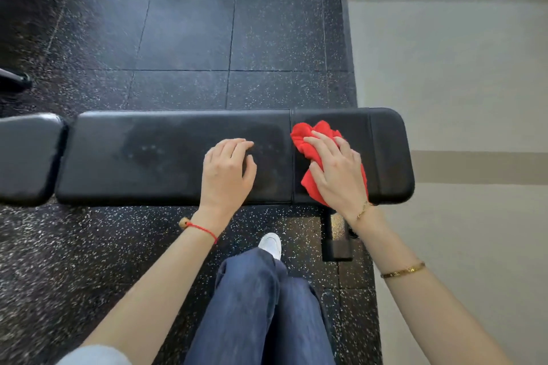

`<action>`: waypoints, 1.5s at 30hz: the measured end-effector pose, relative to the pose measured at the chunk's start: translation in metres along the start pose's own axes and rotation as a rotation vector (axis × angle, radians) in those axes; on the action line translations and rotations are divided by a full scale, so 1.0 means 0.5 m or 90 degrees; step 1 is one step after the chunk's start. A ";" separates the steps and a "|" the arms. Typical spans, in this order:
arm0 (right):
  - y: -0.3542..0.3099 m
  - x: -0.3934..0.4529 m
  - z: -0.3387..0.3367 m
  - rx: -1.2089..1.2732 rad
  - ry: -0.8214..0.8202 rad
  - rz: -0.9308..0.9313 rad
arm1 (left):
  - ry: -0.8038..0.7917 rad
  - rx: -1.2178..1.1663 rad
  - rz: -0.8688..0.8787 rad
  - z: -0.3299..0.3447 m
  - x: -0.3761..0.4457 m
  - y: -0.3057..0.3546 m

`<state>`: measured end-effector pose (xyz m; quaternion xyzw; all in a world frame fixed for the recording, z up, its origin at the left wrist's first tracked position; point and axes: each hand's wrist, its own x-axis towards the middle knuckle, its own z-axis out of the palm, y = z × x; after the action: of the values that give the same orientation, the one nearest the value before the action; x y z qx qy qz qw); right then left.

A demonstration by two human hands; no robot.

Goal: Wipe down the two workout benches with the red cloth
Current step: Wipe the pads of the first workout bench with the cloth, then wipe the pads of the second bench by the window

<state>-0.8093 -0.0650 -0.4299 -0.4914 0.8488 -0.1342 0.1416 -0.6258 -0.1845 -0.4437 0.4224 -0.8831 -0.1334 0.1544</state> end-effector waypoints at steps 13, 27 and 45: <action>-0.187 -0.146 -0.542 0.031 0.035 0.111 | -0.093 -0.057 0.086 -0.546 0.096 0.200; -0.118 -0.198 -0.714 0.040 0.152 0.225 | -0.132 -0.128 0.218 -0.605 0.211 0.410; 0.471 -0.087 -1.002 -0.005 0.089 0.077 | -0.028 -0.165 0.066 -0.352 0.314 0.954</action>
<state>-1.1624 0.1309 -0.0488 -0.4296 0.8851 -0.1561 0.0880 -0.9875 -0.0368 -0.0825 0.3497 -0.8822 -0.2475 0.1953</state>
